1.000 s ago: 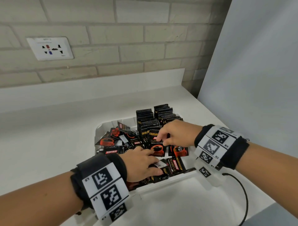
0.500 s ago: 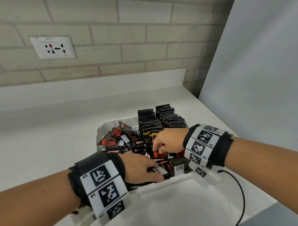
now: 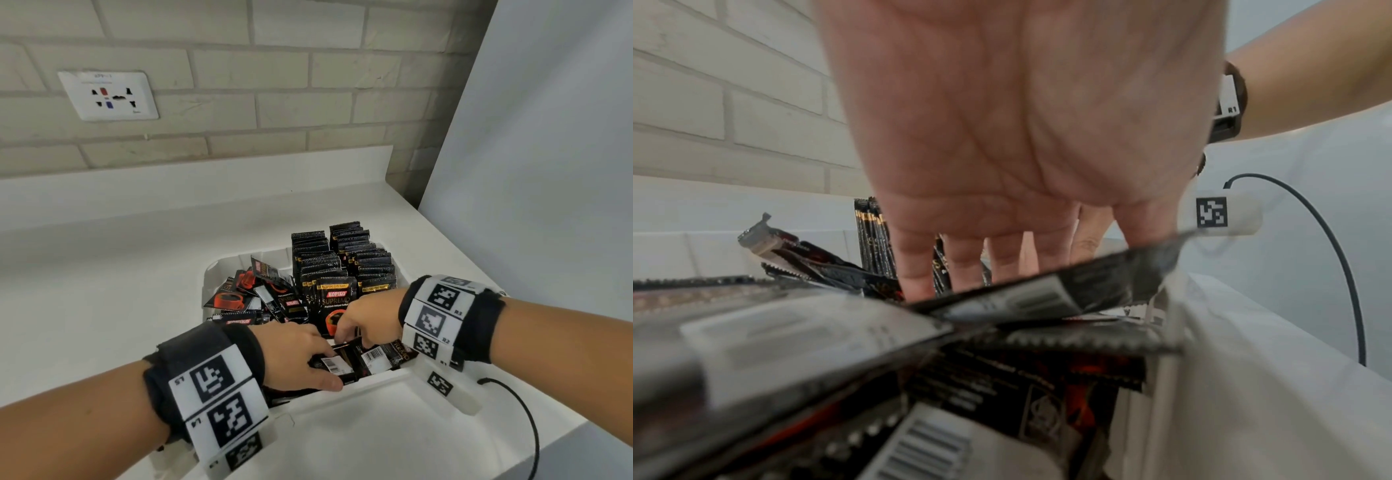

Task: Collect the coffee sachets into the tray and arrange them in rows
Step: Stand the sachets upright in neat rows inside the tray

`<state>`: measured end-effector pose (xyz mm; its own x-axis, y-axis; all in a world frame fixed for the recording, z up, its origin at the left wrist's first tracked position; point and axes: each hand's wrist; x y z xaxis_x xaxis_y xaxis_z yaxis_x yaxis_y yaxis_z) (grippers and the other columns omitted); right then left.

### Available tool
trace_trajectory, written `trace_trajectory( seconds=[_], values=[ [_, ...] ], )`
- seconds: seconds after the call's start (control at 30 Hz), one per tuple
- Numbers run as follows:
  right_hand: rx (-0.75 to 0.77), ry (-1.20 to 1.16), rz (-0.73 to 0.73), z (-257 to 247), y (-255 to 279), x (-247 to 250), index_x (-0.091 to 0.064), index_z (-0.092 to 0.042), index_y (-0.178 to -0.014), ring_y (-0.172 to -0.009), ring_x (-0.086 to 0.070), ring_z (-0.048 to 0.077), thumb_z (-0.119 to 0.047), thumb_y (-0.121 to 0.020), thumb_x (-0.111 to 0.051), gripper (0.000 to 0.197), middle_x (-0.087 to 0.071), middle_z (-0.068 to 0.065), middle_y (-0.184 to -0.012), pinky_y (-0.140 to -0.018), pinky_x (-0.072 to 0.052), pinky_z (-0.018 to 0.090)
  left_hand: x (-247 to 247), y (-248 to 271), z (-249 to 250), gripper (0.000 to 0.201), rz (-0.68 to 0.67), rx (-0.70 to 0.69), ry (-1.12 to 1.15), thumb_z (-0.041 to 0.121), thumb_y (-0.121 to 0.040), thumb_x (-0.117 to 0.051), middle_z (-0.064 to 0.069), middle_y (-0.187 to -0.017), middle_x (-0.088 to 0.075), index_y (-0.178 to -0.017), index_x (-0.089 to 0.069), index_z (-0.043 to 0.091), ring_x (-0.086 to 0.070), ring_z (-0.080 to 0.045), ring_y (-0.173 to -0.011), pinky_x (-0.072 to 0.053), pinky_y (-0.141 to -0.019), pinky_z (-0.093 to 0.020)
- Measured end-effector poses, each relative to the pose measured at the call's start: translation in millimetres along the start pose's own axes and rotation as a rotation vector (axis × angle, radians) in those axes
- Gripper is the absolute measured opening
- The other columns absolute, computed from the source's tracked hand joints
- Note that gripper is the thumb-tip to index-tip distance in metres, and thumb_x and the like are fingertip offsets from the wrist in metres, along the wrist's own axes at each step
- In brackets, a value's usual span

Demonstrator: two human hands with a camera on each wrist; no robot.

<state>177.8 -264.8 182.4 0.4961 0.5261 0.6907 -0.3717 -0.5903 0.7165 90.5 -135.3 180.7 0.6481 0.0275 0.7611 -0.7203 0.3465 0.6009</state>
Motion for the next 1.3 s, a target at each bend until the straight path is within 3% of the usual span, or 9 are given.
trace_trajectory(
  seconds=[0.1, 0.3, 0.57, 0.7, 0.9, 1.03, 1.1, 1.17, 1.3],
  values=[
    [-0.019, -0.057, 0.04, 7.7, 4.4, -1.3, -0.045, -0.018, -0.135, -0.106, -0.054, 0.016, 0.008, -0.089, -0.042, 0.053, -0.053, 0.004, -0.13, -0.069, -0.04, 0.015, 0.0, -1.3, 0.3, 0.063, -0.003, -0.001, 0.001, 0.06, -0.089, -0.039, 0.003, -0.145, -0.034, -0.142, -0.035, 0.026, -0.036, -0.018, -0.13, -0.031, -0.109, -0.038],
    [-0.08, 0.04, 0.028, 8.8, 6.3, -7.1, -0.042, -0.015, -0.137, -0.121, -0.049, 0.02, 0.0, -0.087, -0.056, 0.054, -0.05, 0.004, -0.135, -0.095, -0.039, 0.025, 0.5, -1.4, 0.8, 0.065, -0.02, -0.009, -0.018, 0.06, -0.089, -0.038, 0.003, -0.147, -0.031, -0.143, -0.032, 0.025, -0.034, -0.018, -0.132, -0.03, -0.11, -0.038],
    [-0.055, 0.157, 0.031, 1.1, 5.7, -5.5, -0.042, -0.012, -0.138, -0.121, -0.048, 0.022, -0.008, -0.086, -0.061, 0.055, -0.052, 0.007, -0.133, -0.097, -0.041, 0.03, 0.6, -0.4, 0.2, 0.067, 0.013, -0.013, 0.044, 0.059, -0.087, -0.046, 0.002, -0.142, -0.037, -0.144, -0.028, 0.026, -0.039, -0.016, -0.128, -0.034, -0.106, -0.031],
    [-0.069, 0.147, 0.005, 1.2, 5.9, -5.4, -0.043, -0.01, -0.136, -0.116, -0.049, 0.022, -0.021, -0.087, -0.063, 0.054, -0.053, 0.005, -0.128, -0.09, -0.04, 0.027, 1.1, 0.9, -1.2, 0.069, 0.047, -0.019, 0.078, 0.057, -0.086, -0.05, 0.003, -0.138, -0.041, -0.143, -0.028, 0.026, -0.042, -0.015, -0.124, -0.035, -0.104, -0.028],
    [-0.065, 0.054, 0.053, 2.9, 7.9, -3.9, -0.057, -0.008, -0.112, -0.084, -0.047, 0.016, -0.032, -0.083, -0.065, 0.039, -0.056, 0.001, -0.086, -0.074, -0.039, 0.025, 2.1, 1.2, -1.1, 0.067, 0.122, -0.033, 0.078, 0.053, -0.087, -0.052, 0.003, -0.133, -0.047, -0.142, -0.028, 0.026, -0.047, -0.014, -0.117, -0.038, -0.099, -0.027],
    [-0.022, -0.067, 0.066, 4.5, 8.5, -4.6, -0.059, -0.003, -0.11, -0.078, -0.048, 0.016, -0.029, -0.082, -0.067, 0.039, -0.064, 0.014, -0.104, -0.06, -0.037, 0.023, 1.6, -0.3, -1.9, 0.061, 0.153, -0.044, 0.075, 0.05, -0.089, -0.051, 0.002, -0.129, -0.051, -0.14, -0.031, 0.025, -0.05, -0.014, -0.114, -0.04, -0.099, -0.029],
    [-0.004, -0.13, 0.096, 5.3, 10.7, -5.9, -0.059, -0.002, -0.107, -0.076, -0.048, 0.016, -0.028, -0.081, -0.068, 0.038, -0.063, 0.012, -0.095, -0.057, -0.035, 0.021, 0.8, -2.0, -2.6, 0.062, 0.159, -0.044, 0.084, 0.05, -0.088, -0.051, 0.002, -0.129, -0.052, -0.142, -0.03, 0.025, -0.051, -0.015, -0.114, -0.041, -0.099, -0.031],
    [0.024, -0.213, 0.128, 6.0, 13.4, -7.3, -0.058, -0.001, -0.106, -0.073, -0.05, 0.018, -0.026, -0.082, -0.069, 0.036, -0.059, 0.006, -0.085, -0.06, -0.038, 0.023, 0.5, -3.3, -2.9, 0.067, 0.165, -0.038, 0.1, 0.051, -0.088, -0.052, 0.001, -0.131, -0.051, -0.143, -0.027, 0.025, -0.052, -0.017, -0.114, -0.042, -0.099, -0.033],
    [0.079, -0.44, 0.225, 7.1, 18.7, -10.8, -0.063, -0.008, -0.106, -0.088, -0.062, 0.017, -0.02, -0.079, -0.072, 0.031, -0.068, 0.007, -0.103, -0.087, -0.047, 0.031, 1.2, -3.2, -3.4, 0.061, 0.192, -0.026, 0.244, 0.046, -0.085, -0.06, 0.001, -0.119, -0.059, -0.137, -0.033, 0.026, -0.058, -0.014, -0.101, -0.049, -0.09, -0.032]
  ],
)
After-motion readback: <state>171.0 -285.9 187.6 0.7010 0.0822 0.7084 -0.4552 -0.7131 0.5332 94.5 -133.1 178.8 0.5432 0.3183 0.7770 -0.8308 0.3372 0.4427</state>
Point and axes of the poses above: each hand's wrist, its own y-axis away from the middle knuckle, its own x-axis out of the back of the hand, z = x × y
